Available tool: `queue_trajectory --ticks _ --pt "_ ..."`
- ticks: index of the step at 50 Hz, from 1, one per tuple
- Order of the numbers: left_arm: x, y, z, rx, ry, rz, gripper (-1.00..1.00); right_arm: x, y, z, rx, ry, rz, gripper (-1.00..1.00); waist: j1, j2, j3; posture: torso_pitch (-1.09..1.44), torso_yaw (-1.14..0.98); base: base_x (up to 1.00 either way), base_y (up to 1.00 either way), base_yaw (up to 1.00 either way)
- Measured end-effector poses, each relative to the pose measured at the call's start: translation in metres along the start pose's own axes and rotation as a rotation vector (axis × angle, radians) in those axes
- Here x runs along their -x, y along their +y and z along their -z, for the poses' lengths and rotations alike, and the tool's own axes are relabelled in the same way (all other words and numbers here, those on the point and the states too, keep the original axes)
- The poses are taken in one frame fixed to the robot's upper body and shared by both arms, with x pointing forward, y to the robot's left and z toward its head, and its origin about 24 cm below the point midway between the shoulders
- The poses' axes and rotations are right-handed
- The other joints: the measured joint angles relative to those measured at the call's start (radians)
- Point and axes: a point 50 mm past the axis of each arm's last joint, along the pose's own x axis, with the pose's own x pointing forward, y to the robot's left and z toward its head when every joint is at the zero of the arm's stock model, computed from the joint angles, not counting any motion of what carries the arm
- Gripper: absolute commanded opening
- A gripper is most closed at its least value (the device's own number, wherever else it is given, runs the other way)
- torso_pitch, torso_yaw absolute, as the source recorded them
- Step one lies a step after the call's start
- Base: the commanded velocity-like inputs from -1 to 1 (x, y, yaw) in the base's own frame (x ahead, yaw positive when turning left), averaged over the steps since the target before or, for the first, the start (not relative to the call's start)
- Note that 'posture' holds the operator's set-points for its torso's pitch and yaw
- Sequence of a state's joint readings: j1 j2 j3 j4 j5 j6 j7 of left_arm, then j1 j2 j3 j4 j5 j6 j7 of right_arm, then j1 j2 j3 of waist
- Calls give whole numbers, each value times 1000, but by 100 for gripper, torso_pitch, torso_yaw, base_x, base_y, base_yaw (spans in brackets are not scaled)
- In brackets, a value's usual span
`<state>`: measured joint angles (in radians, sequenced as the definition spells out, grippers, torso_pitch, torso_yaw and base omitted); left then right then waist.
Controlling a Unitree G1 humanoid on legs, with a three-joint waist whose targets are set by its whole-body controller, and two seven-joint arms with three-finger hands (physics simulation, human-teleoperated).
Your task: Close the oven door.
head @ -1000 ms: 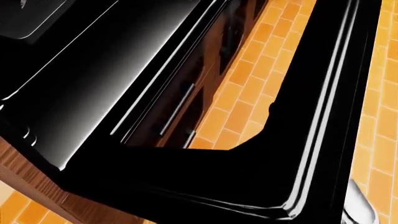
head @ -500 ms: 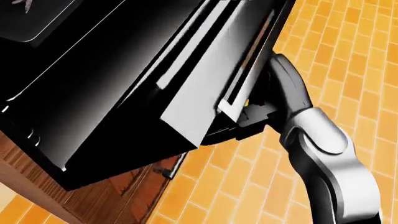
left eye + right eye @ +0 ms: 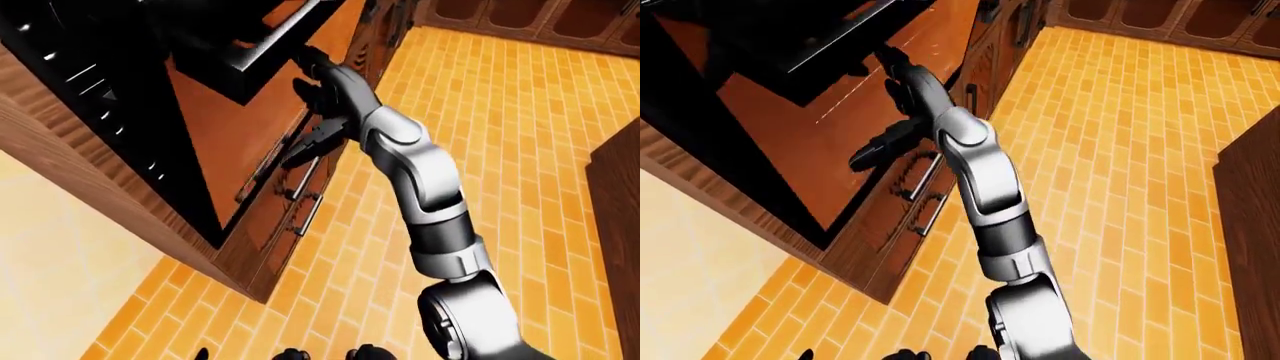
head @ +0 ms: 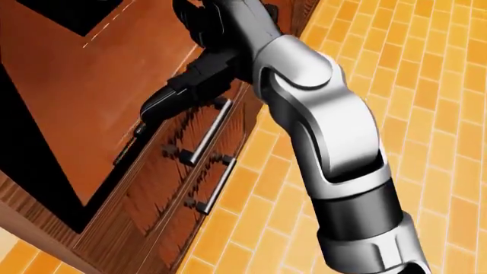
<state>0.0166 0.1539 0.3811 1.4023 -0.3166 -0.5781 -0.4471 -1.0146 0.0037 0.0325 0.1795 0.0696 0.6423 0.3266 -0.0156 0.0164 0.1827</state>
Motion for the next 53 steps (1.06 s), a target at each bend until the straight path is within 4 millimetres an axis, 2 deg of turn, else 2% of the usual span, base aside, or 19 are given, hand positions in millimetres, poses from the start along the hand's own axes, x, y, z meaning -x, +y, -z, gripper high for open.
queue_trajectory --ticks 11,22,26,31,36,43,53 --pt "0 1 -1 3 -4 -4 100 -29 43 -5 27 13 -126 100 -4 11 1 25 0 0 0 0" --pt "0 0 0 3 0 1 100 -60 78 -4 58 14 -179 100 -8 22 2 25 0 0 0 0" --pt "-1 6 -5 -31 -4 -7 100 -68 90 -3 77 24 -203 100 -10 23 5 25 0 0 0 0" --pt "-1 6 -7 -18 -11 -9 100 -74 98 -2 92 41 -211 100 -19 33 7 25 0 0 0 0" --pt "0 -3 3 15 19 28 100 -76 112 -4 112 40 -214 100 -25 37 11 25 0 0 0 0" --pt "0 4 -2 20 7 16 100 -77 129 -6 131 30 -246 100 -29 39 14 25 0 0 0 0" --pt "1 3 0 16 8 12 100 -77 131 -9 131 21 -269 100 -24 37 15 25 0 0 0 0"
